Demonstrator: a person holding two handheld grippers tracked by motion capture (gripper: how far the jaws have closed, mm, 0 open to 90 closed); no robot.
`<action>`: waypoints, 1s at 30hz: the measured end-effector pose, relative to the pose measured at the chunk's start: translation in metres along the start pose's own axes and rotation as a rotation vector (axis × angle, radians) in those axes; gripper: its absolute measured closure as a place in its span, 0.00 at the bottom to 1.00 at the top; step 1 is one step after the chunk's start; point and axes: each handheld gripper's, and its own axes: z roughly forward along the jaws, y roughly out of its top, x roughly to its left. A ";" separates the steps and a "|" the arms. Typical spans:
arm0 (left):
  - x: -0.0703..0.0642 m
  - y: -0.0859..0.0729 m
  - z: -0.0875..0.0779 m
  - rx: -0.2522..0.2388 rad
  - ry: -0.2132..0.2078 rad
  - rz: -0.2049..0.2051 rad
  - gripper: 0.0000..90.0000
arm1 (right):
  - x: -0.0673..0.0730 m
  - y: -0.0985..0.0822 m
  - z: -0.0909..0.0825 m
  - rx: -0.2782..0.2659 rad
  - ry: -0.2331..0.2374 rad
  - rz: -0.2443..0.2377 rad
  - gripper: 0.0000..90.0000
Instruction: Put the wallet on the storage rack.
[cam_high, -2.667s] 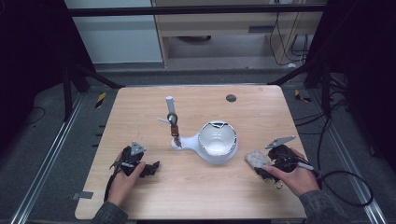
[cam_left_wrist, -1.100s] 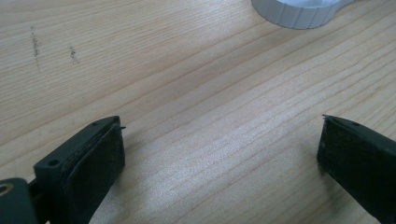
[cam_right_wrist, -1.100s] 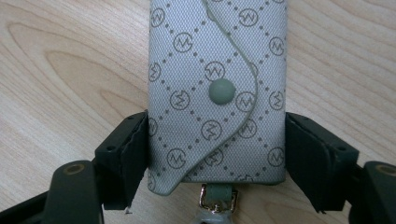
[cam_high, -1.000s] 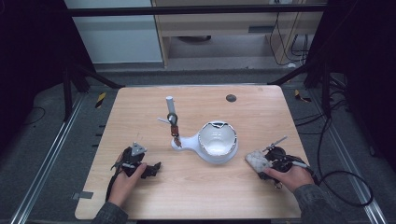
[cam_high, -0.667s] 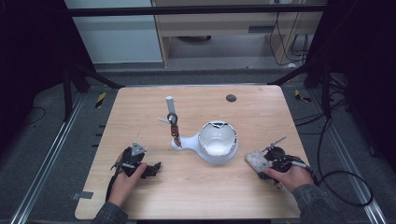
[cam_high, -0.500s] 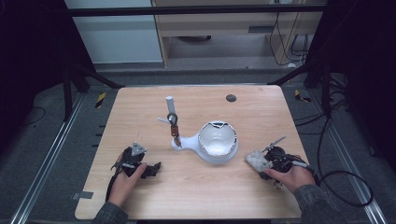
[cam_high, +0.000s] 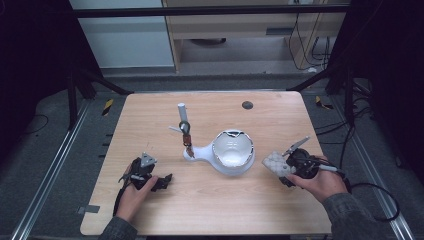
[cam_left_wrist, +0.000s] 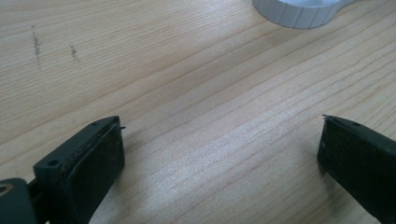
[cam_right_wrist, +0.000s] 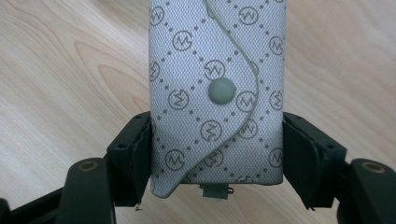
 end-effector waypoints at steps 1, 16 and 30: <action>0.000 0.000 0.000 0.000 0.000 0.000 0.00 | 0.001 0.003 -0.007 -0.011 -0.006 -0.012 0.35; 0.000 -0.001 -0.001 -0.001 0.006 -0.010 0.00 | 0.012 0.025 -0.029 -0.031 -0.012 -0.054 0.35; 0.002 0.001 0.001 -0.002 0.004 -0.016 0.00 | 0.017 0.055 -0.042 0.005 -0.088 -0.108 0.35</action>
